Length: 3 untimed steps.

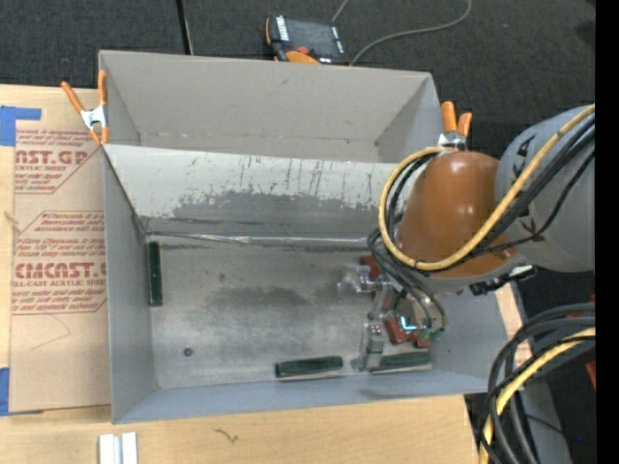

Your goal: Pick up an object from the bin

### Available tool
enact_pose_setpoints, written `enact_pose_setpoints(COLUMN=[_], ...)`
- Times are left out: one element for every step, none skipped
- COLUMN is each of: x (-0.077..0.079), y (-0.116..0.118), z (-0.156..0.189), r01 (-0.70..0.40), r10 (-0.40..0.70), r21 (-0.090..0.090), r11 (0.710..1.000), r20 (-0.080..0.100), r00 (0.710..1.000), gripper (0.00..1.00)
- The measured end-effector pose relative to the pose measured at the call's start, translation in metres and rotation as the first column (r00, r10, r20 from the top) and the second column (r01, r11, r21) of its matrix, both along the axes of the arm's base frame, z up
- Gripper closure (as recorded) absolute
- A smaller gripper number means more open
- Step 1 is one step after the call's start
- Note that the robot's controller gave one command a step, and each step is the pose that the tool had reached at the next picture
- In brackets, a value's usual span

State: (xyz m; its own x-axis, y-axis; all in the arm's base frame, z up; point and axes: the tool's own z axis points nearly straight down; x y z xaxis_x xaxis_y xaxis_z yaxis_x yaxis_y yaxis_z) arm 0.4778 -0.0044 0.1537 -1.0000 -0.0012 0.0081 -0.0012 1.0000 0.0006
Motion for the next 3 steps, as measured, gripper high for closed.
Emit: enact_pose_setpoints(x=[0.002, 0.002, 0.016], y=[0.069, 0.066, 0.036], z=[-0.087, -0.084, 0.019], r01=[0.111, 0.113, 0.100], r10=[-0.111, -0.113, -0.100], r21=[0.002, 0.000, 0.000], r11=[0.994, 0.994, 0.995], r20=[0.009, 0.008, 0.017], r00=[0.994, 0.994, 0.995], gripper=[0.00, 1.00, 1.00])
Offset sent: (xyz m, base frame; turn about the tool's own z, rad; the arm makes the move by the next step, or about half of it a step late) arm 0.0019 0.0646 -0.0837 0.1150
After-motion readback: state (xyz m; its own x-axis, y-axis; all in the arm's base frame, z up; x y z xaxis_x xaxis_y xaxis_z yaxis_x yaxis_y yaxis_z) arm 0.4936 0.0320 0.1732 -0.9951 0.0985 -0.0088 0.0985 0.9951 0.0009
